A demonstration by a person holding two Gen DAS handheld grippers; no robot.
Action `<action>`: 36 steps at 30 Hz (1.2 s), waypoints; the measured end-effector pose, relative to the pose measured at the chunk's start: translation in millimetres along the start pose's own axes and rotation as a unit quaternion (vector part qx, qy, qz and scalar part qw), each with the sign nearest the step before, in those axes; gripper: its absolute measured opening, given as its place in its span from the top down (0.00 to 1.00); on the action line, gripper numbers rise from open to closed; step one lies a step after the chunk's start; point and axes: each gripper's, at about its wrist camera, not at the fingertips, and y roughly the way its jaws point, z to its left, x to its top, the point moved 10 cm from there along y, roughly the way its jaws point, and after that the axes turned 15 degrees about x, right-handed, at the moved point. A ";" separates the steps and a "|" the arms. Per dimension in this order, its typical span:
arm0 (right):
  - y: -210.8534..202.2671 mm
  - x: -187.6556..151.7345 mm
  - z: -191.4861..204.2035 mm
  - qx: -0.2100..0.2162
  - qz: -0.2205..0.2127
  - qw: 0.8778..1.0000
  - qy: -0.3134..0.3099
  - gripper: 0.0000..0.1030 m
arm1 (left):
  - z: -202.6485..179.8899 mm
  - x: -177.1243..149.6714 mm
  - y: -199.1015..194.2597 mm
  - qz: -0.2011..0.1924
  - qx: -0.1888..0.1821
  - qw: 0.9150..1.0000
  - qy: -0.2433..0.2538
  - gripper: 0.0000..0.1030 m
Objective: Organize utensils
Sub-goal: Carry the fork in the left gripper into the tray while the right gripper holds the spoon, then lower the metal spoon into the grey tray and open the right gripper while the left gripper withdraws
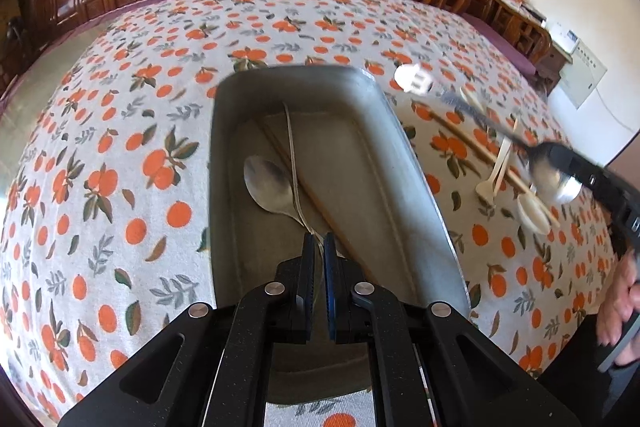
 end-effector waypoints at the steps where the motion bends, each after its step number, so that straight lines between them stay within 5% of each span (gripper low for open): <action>1: 2.2 0.0 4.3 0.005 0.001 1.000 0.002 0.96 | 2.6 3.3 -3.8 -0.006 0.000 1.000 -0.004 0.97; 19: 73.7 7.0 68.5 -0.007 0.037 0.999 -0.012 0.96 | 61.7 26.3 -27.3 -0.051 0.019 0.997 -0.051 0.97; 36: 102.9 -6.3 84.1 -0.031 0.057 0.998 -0.026 0.95 | 66.9 28.8 -29.5 -0.056 0.017 0.997 -0.053 0.97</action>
